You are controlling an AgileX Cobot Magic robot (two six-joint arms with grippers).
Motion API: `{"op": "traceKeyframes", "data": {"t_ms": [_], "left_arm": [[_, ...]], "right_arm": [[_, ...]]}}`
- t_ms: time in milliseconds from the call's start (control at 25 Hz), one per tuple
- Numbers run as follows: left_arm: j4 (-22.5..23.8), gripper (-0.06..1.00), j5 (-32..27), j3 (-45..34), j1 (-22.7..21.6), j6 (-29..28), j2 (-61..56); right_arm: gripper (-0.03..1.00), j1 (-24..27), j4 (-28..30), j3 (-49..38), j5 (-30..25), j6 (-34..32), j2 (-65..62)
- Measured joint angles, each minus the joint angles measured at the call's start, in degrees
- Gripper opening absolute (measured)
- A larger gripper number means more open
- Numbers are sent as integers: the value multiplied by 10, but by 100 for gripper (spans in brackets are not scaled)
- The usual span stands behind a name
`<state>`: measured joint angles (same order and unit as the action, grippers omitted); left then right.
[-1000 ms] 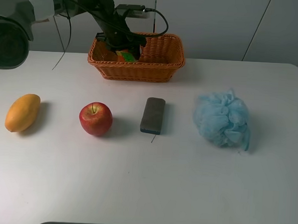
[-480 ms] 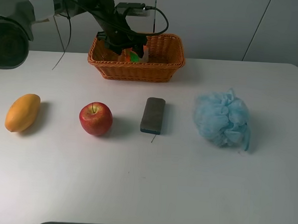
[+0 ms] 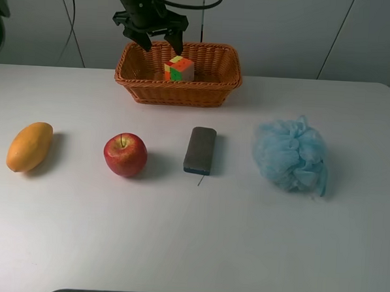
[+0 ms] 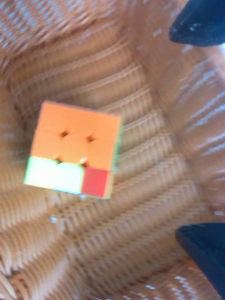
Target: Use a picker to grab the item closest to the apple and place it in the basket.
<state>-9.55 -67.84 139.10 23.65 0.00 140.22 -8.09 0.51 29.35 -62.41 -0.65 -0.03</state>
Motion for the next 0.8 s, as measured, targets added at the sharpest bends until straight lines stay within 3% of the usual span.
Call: {"op": "traceKeyframes", "data": {"t_ms": [160, 320, 800], "left_arm": [[4, 73, -14, -11, 0, 0, -59], [9, 73, -16, -86, 0, 0, -158], [72, 73, -19, -552, 0, 28, -591]], "right_arm": [[70, 0, 0, 0, 0, 0, 0], [70, 0, 0, 0, 0, 0, 0], [70, 0, 0, 0, 0, 0, 0]]}}
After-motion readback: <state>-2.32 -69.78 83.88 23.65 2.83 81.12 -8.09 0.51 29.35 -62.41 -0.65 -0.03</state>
